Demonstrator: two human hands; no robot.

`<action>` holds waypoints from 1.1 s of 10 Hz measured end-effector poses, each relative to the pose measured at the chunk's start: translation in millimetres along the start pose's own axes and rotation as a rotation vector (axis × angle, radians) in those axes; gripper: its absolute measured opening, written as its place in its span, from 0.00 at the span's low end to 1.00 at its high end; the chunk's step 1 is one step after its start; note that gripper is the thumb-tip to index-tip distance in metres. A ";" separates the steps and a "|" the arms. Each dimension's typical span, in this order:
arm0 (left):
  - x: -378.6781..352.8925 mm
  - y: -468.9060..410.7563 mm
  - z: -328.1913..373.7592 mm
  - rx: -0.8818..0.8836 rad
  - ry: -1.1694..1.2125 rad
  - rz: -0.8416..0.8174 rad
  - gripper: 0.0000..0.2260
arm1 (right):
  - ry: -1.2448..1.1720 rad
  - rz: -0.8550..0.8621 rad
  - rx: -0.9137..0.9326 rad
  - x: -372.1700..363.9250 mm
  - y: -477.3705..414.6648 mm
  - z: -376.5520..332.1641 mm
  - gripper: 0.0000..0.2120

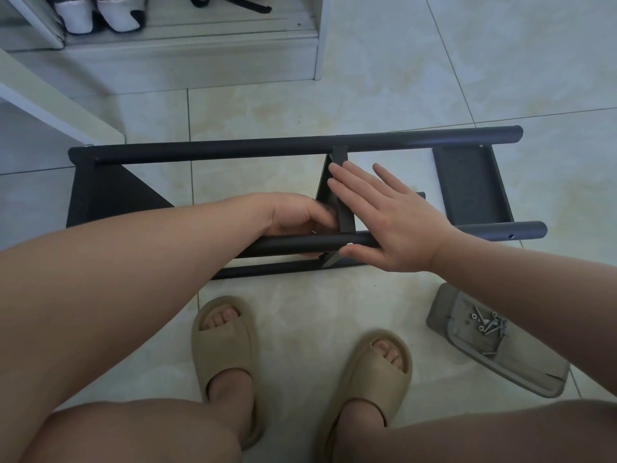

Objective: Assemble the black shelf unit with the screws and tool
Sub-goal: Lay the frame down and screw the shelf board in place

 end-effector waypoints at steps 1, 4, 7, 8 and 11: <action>2.8 -1.9 -1.6 0.010 0.007 0.026 0.08 | -0.001 0.003 0.001 -0.3 -0.1 -0.5 0.42; 2.6 -4.0 -2.8 -0.003 -0.042 -0.034 0.13 | -0.006 0.015 0.002 -0.7 0.0 0.1 0.42; 5.9 -4.5 -4.8 0.056 -0.113 0.079 0.08 | -0.004 0.010 0.002 -0.6 0.2 0.5 0.42; 3.5 -3.6 -2.3 0.014 -0.107 0.037 0.13 | -0.002 0.010 0.001 -1.0 0.3 0.6 0.42; 2.8 -2.6 0.1 0.009 -0.007 0.011 0.08 | 0.003 -0.008 0.001 -0.5 -0.2 -0.1 0.43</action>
Point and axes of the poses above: each hand's wrist, its own y-axis away from the middle knuckle, its own x-axis out of the back of the hand, z = x × y, the point moved 3 cm from there along -y, towards the middle knuckle, and after that the axes turned 5 degrees about y, right-handed, at the moved point
